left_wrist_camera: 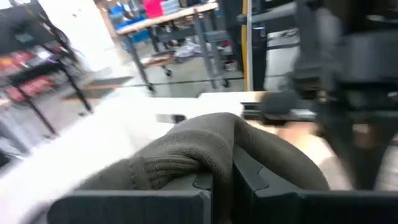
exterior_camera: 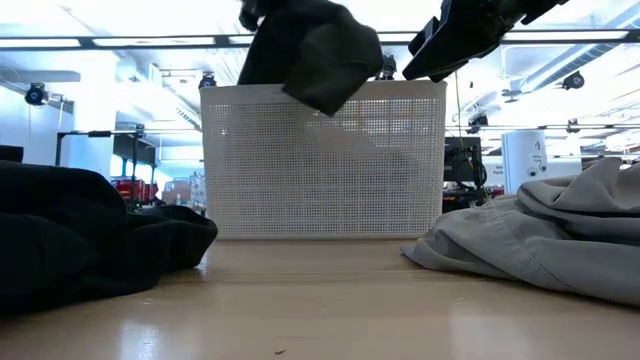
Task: Sort clothes
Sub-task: Put the hoodie jacket into the laundry bin
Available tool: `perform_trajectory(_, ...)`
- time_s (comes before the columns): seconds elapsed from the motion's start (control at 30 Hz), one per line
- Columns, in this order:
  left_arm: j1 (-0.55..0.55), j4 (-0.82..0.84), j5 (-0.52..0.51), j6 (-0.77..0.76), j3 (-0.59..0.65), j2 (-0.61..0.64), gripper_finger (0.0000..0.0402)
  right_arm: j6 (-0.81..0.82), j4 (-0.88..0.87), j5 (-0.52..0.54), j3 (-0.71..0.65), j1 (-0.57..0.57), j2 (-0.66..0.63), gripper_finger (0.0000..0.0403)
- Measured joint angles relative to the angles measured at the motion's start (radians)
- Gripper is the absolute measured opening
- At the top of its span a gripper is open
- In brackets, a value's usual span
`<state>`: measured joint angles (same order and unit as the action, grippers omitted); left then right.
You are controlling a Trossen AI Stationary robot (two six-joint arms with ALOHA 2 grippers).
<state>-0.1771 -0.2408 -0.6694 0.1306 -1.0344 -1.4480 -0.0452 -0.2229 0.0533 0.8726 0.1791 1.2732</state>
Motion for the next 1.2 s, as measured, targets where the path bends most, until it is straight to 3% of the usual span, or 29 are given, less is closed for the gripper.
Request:
perform_trajectory(0.2, 0.118, 0.098, 0.015, 0.14, -0.131, 0.005, 0.0002, 0.0, 0.001, 0.0, 0.0, 0.0, 0.0, 0.0)
perform_trajectory(0.43, 0.313, 0.189, 0.199, 0.142, -0.206, 0.0, 0.0002, -0.005, -0.001, 0.0, 0.0, 0.0, 0.0, 0.0)
perform_trajectory(0.67, 0.474, 0.247, 0.397, 0.047, -0.178, -0.005, 0.0001, -0.007, -0.002, 0.0, 0.0, 0.0, 0.0, 0.0)
perform_trajectory(0.97, 0.542, 0.269, 0.471, -0.002, -0.091, -0.006, 0.0016, -0.008, 0.007, 0.0, 0.0, 0.0, 0.0, 0.0)
perform_trajectory(1.2, 0.54, 0.271, 0.471, 0.006, -0.069, -0.006, 0.009, -0.026, 0.024, 0.0, 0.0, 0.0, 0.0, 0.0)
